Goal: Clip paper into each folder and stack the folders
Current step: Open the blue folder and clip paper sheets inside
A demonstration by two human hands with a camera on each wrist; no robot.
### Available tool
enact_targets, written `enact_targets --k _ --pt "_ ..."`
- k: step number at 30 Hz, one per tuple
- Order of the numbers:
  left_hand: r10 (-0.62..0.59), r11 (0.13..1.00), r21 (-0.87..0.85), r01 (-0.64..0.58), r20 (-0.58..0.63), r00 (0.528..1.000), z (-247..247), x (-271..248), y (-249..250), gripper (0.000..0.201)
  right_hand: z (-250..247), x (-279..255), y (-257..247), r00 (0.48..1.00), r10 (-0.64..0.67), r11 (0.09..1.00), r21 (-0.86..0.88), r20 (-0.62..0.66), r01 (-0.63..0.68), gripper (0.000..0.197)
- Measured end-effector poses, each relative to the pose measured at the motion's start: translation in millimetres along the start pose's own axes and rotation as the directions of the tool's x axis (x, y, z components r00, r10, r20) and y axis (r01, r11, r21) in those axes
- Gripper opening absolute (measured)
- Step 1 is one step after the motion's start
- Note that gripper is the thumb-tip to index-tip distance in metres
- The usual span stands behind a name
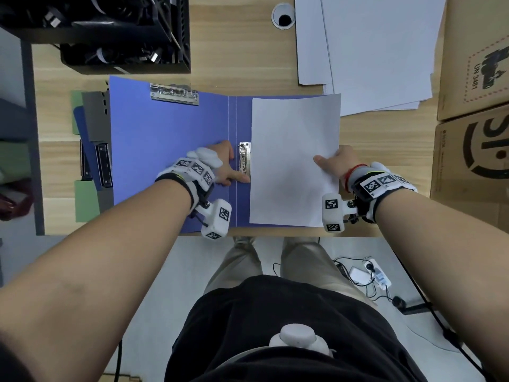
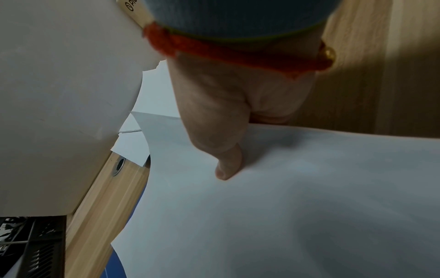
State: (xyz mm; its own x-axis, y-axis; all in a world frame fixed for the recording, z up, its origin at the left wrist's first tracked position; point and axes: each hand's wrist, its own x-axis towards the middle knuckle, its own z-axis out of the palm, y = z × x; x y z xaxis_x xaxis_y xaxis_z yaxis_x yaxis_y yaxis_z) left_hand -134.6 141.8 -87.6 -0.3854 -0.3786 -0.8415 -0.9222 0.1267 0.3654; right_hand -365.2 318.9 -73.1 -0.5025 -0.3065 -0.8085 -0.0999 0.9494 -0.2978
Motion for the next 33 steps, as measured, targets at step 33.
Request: enact_targets --k 33 --pt "-0.010 0.943 -0.329 -0.050 -0.178 0.984 -15 8 12 0.056 0 13 7 0.998 -0.055 0.996 0.067 0.005 0.055 0.042"
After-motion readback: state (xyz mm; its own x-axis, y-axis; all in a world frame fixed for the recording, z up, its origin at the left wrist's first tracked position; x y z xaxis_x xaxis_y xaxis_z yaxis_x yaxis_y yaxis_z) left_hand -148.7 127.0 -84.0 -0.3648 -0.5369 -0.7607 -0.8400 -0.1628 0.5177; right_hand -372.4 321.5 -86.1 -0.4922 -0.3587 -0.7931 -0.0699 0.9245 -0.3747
